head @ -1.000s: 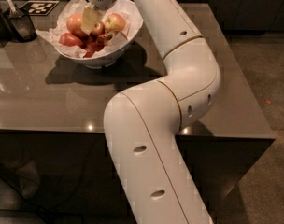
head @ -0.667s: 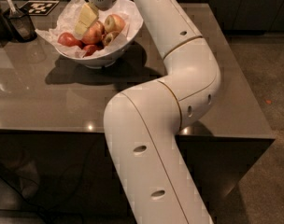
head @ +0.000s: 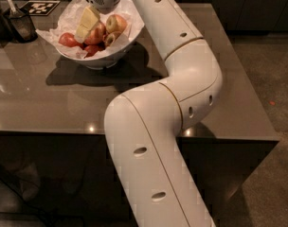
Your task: Pick apple from white bowl
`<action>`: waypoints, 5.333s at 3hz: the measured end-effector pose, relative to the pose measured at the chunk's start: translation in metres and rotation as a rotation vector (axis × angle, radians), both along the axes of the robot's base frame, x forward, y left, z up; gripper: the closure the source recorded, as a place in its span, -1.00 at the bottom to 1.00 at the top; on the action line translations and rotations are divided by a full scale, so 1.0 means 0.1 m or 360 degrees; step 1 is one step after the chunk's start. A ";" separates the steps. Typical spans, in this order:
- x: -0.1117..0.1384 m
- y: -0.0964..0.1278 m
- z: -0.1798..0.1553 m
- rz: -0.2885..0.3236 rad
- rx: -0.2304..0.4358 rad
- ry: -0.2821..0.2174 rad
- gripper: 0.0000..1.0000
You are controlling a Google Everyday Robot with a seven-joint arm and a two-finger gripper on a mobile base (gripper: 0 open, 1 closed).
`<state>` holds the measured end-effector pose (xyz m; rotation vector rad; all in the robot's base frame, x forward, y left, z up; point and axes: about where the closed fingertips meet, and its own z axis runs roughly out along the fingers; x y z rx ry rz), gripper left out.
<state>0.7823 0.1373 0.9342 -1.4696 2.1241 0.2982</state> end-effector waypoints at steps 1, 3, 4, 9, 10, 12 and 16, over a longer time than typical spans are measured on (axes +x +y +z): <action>0.00 0.00 0.00 0.0000 0.0000 0.0000 -0.61; 0.00 0.00 0.00 0.0000 0.0000 0.0000 -0.02; 0.00 0.00 0.00 0.0000 0.0000 0.0000 -0.40; 0.00 0.00 0.00 0.0000 0.0000 0.0000 -1.00; 0.00 0.00 0.00 0.0000 0.0000 0.0000 -1.00; 0.00 0.00 0.00 0.0000 0.0000 0.0000 -0.68; 0.04 -0.02 -0.15 -0.0038 0.0012 0.0057 -0.27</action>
Offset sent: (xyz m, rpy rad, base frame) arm 0.0000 0.0000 0.0000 0.0000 0.0000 0.0000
